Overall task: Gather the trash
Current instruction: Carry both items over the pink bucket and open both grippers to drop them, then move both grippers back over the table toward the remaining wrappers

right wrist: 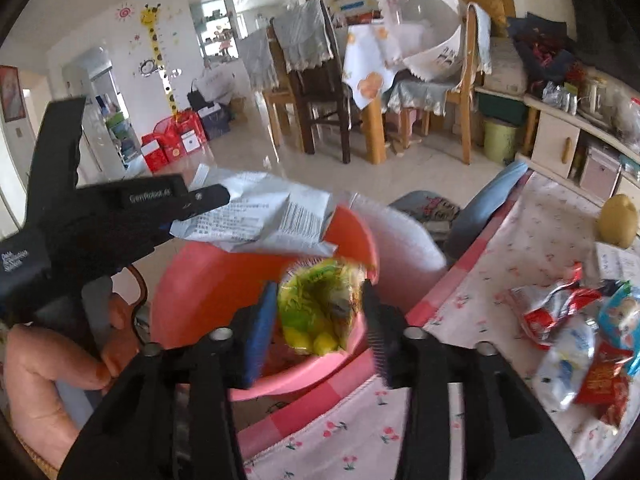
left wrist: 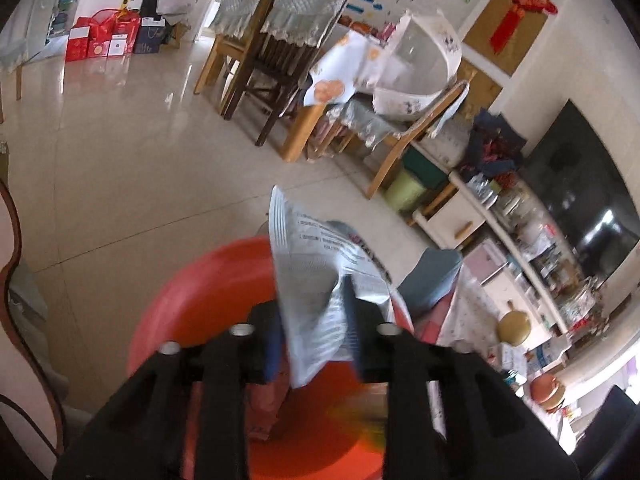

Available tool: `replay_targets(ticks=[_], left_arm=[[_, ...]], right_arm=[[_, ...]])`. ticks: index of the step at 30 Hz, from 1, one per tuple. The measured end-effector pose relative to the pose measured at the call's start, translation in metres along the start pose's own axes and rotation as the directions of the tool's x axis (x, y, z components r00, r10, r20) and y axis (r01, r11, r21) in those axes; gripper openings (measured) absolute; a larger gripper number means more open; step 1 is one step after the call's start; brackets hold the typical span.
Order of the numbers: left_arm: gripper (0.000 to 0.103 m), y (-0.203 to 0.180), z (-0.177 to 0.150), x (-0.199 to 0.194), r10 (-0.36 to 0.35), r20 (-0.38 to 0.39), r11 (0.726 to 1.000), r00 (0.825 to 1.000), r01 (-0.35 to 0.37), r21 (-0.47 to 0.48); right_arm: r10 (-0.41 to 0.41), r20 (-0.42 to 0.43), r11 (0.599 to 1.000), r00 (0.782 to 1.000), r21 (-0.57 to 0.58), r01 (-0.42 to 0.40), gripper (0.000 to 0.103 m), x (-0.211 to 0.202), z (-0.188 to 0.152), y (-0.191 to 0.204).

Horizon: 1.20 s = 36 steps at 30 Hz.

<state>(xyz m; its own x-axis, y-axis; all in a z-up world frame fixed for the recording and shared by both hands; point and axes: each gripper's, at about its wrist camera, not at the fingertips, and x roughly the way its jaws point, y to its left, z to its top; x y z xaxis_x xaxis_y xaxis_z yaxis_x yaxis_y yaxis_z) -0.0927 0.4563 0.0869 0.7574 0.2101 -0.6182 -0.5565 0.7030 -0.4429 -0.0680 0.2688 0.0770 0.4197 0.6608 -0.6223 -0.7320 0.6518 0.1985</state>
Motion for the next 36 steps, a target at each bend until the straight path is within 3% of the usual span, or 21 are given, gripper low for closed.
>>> replay_targets(ticks=[1, 6, 16, 20, 23, 30, 36], left_arm=[[0.046, -0.003, -0.001, 0.001, 0.012, -0.003, 1.000, 1.000, -0.012, 0.014], [0.062, -0.009, -0.006, -0.004, 0.044, 0.025, 0.997, 0.999, -0.046, 0.069], [0.074, -0.047, -0.023, -0.014, -0.028, 0.128, 0.978, 0.991, 0.001, 0.208], [0.081, -0.071, -0.033, -0.024, -0.129, 0.212, 0.952, 0.969, 0.061, 0.301], [0.083, -0.090, -0.044, -0.027, -0.191, 0.221, 0.925, 0.957, 0.100, 0.367], [0.083, -0.128, -0.064, -0.025, -0.229, 0.175, 0.873, 0.958, 0.122, 0.472], [0.083, -0.152, -0.083, -0.023, -0.195, 0.137, 0.831, 0.971, 0.089, 0.549]], right_arm=[[-0.006, 0.009, 1.000, 1.000, 0.006, 0.006, 0.077, -0.001, -0.003, 0.000], [-0.058, 0.024, 0.998, 0.998, 0.036, 0.057, 0.088, -0.021, -0.018, -0.020], [-0.162, 0.032, 0.984, 0.986, 0.082, 0.159, 0.089, -0.069, -0.054, -0.055], [-0.196, 0.059, 0.976, 0.979, 0.112, 0.189, 0.091, -0.092, -0.068, -0.068], [-0.220, 0.088, 0.970, 0.972, 0.124, 0.209, 0.093, -0.110, -0.077, -0.078], [-0.296, 0.140, 0.954, 0.945, 0.090, 0.285, 0.098, -0.147, -0.090, -0.094], [-0.357, 0.135, 0.933, 0.924, 0.106, 0.345, 0.098, -0.166, -0.101, -0.108]])
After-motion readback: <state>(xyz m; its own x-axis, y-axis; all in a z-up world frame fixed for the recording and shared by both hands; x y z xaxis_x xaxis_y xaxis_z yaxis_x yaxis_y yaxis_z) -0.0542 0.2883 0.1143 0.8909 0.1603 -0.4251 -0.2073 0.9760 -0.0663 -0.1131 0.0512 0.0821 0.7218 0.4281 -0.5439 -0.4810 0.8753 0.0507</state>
